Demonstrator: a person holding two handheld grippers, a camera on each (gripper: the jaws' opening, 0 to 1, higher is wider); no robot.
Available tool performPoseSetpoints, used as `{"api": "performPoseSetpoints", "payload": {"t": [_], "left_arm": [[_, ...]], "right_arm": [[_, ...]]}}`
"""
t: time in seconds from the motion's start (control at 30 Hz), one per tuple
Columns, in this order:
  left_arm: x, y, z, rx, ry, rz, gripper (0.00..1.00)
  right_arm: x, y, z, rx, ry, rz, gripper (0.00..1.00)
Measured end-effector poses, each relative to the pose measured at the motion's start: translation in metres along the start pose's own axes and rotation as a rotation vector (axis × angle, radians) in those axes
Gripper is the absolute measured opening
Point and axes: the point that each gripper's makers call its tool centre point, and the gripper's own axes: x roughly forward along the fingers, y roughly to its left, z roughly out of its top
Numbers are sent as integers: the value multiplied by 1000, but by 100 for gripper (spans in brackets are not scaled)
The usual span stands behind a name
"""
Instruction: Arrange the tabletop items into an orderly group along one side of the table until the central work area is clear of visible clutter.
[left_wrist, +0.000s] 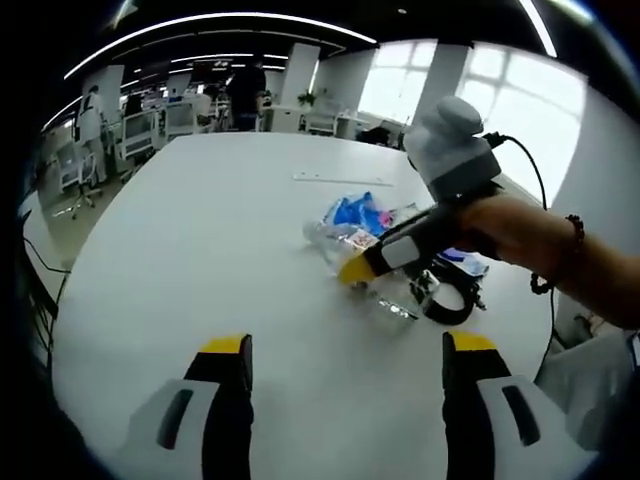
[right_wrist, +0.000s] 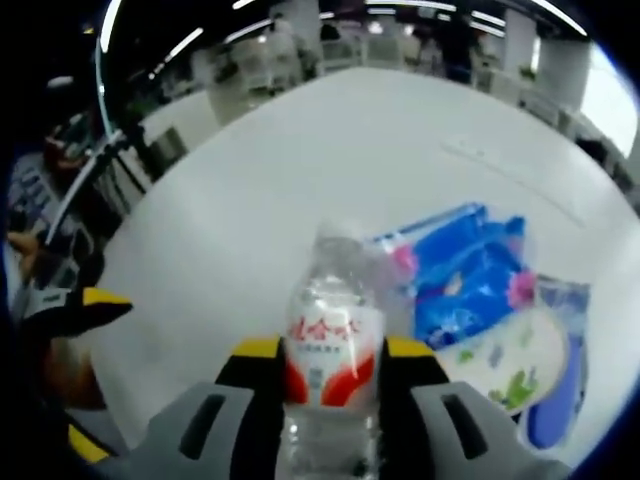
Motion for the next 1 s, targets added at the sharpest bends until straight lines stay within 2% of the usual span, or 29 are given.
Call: {"api": "performPoseSetpoints", "payload": {"t": [0.2,0.5,0.7,0.93,1.0], "left_arm": [[1,6,5,5,-9,16,74],[2,16,15,-37,-42,11,74],[3,19,23,-59,-72,4,73],[9,17,27,-65,-72,-17,72],[11,16,30,-66,-77,-25,72]], "right_arm": [[-4,3,0,-22,-33,15,32],[-12,6,-2,-40,-83,35,32],[-19,8,1,-50,-135,48,32],[-27,9,12,-75,-229,62,32],[-29,9,11,-73,-235,64,32]]}}
